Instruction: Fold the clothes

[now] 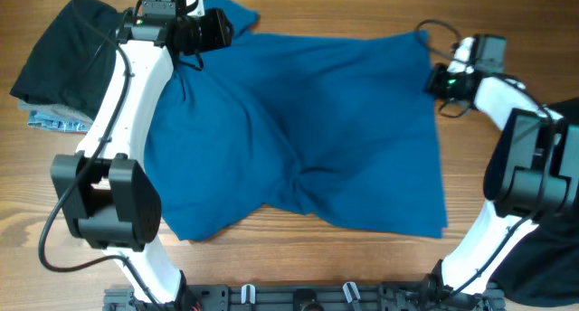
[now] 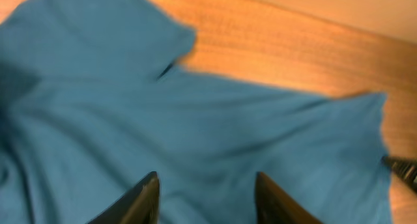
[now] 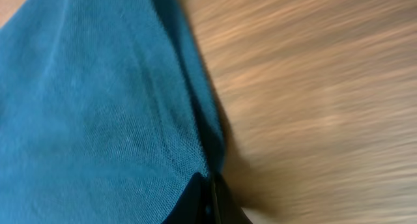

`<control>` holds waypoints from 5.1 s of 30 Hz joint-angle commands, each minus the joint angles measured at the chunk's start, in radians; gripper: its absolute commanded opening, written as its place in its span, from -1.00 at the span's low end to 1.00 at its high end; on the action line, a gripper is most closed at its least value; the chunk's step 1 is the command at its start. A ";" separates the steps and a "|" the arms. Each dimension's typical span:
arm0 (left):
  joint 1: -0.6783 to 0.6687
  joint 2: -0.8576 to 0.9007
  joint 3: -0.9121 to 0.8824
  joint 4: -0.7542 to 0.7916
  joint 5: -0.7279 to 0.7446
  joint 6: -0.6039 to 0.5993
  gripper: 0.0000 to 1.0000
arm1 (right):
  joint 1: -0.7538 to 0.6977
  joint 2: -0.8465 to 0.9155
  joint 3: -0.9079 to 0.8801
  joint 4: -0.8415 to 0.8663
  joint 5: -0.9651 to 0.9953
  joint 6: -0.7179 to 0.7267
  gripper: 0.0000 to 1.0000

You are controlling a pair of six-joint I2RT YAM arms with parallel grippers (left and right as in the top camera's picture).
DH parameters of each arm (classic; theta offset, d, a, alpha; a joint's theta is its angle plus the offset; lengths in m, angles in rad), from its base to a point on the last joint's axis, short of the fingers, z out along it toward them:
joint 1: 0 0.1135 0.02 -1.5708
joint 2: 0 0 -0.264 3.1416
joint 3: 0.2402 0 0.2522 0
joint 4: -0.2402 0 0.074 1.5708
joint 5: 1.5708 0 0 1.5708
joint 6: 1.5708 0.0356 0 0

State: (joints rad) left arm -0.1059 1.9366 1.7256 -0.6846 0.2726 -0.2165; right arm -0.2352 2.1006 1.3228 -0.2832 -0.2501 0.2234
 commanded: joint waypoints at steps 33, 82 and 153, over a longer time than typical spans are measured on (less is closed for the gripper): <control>0.095 -0.012 -0.596 0.277 -0.169 -0.147 -0.92 | 0.047 -0.389 -0.114 -0.532 -0.143 0.069 -0.07; 0.169 -0.120 -0.528 -0.172 -0.052 0.031 0.34 | -0.237 -0.389 -0.121 -0.674 -0.031 -0.014 0.40; -0.317 -0.333 -0.535 -0.250 -0.111 -0.059 -0.64 | -0.236 -0.389 -0.121 -0.705 -0.035 -0.041 0.40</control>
State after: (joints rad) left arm -0.4217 1.6714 1.1427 -0.9504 0.1799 -0.2710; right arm -0.4721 1.7008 1.1999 -0.9878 -0.2901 0.1959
